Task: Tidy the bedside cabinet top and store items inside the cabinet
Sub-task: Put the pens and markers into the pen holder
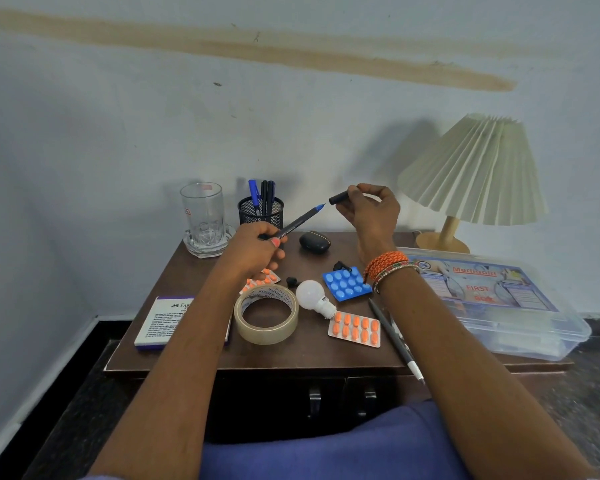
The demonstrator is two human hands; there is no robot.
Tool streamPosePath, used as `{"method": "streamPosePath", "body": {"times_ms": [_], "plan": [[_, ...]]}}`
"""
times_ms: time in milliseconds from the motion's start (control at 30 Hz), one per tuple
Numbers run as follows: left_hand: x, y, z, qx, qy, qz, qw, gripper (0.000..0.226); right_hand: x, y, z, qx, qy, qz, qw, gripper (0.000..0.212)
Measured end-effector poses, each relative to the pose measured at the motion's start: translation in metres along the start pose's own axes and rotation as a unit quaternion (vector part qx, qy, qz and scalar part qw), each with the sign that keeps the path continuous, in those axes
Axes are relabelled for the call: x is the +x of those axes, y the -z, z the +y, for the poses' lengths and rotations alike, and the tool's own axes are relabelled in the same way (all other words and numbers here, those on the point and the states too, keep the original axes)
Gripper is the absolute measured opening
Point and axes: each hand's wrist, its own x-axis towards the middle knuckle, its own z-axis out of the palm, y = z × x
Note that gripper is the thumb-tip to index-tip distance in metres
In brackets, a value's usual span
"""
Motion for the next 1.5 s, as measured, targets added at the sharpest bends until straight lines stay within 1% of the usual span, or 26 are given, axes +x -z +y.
{"method": "streamPosePath", "body": {"times_ms": [67,133,200,300,367,433,533,667,767,867,967,1033,1100,1167,1200,1267,1367,1433,1500], "plan": [[0.0,0.0,0.001,-0.003,-0.001,-0.003,1.0,0.015,-0.001,0.0,-0.002,-0.003,-0.011,-0.023,1.0,0.011],[0.0,-0.001,0.002,-0.003,-0.005,-0.008,1.0,0.015,-0.006,-0.002,-0.003,-0.009,-0.02,-0.071,0.997,0.01],[0.001,-0.003,0.002,0.001,-0.011,-0.013,1.0,0.016,-0.012,-0.005,-0.004,-0.017,-0.016,-0.11,0.994,0.008],[0.0,-0.004,0.002,-0.008,-0.016,-0.003,1.0,0.019,-0.018,-0.01,-0.006,-0.031,-0.007,-0.147,0.989,0.009],[0.0,-0.004,0.002,-0.033,-0.023,0.026,0.999,0.021,-0.021,-0.013,-0.006,-0.032,-0.011,-0.155,0.987,0.007],[0.001,-0.008,0.0,-0.049,-0.028,0.078,0.995,0.022,-0.024,-0.016,-0.005,-0.039,-0.016,-0.152,0.987,0.006],[-0.002,-0.021,-0.004,-0.062,-0.037,0.154,0.985,0.022,-0.03,-0.024,-0.007,-0.052,0.002,-0.135,0.989,0.011],[-0.006,-0.026,-0.004,-0.053,-0.023,0.192,0.98,0.025,-0.039,-0.025,-0.002,-0.049,0.018,-0.122,0.991,0.017],[-0.008,-0.025,-0.002,-0.046,-0.025,0.177,0.983,0.026,-0.04,-0.023,0.0,-0.001,-0.004,-0.111,0.994,0.021],[-0.006,-0.025,-0.001,-0.077,-0.008,0.147,0.986,0.025,-0.038,-0.026,-0.002,0.038,-0.025,-0.141,0.989,0.021],[0.002,-0.014,0.0,-0.066,-0.018,0.116,0.991,0.024,-0.037,-0.034,0.006,-0.016,-0.019,-0.171,0.985,0.032],[0.008,-0.003,-0.001,-0.043,-0.02,0.102,0.994,0.022,-0.032,-0.043,0.01,-0.059,0.02,-0.161,0.985,0.034],[0.014,0.008,-0.006,0.033,-0.024,0.126,0.991,0.028,-0.024,-0.055,0.007,-0.091,0.116,-0.14,0.979,0.033],[0.019,0.018,-0.016,0.126,-0.023,0.179,0.975,0.039,-0.016,-0.07,-0.004,-0.129,0.24,-0.118,0.955,0.031],[0.021,0.023,-0.021,0.145,-0.019,0.201,0.969,0.045,-0.01,-0.079,-0.008,-0.152,0.289,-0.115,0.938,0.03],[0.024,0.028,-0.027,0.14,-0.002,0.215,0.967,0.052,0.002,-0.096,-0.009,-0.21,0.342,-0.138,0.905,0.028],[0.027,0.03,-0.03,0.125,0.004,0.2,0.972,0.051,0.019,-0.115,0.007,-0.355,0.35,-0.219,0.839,0.026],[0.03,0.031,-0.03,0.129,0.0,0.199,0.971,0.051,0.022,-0.125,0.018,-0.445,0.321,-0.275,0.789,0.026],[0.031,0.032,-0.031,0.135,-0.001,0.206,0.969,0.05,0.022,-0.133,0.029,-0.509,0.299,-0.302,0.748,0.025]]}}
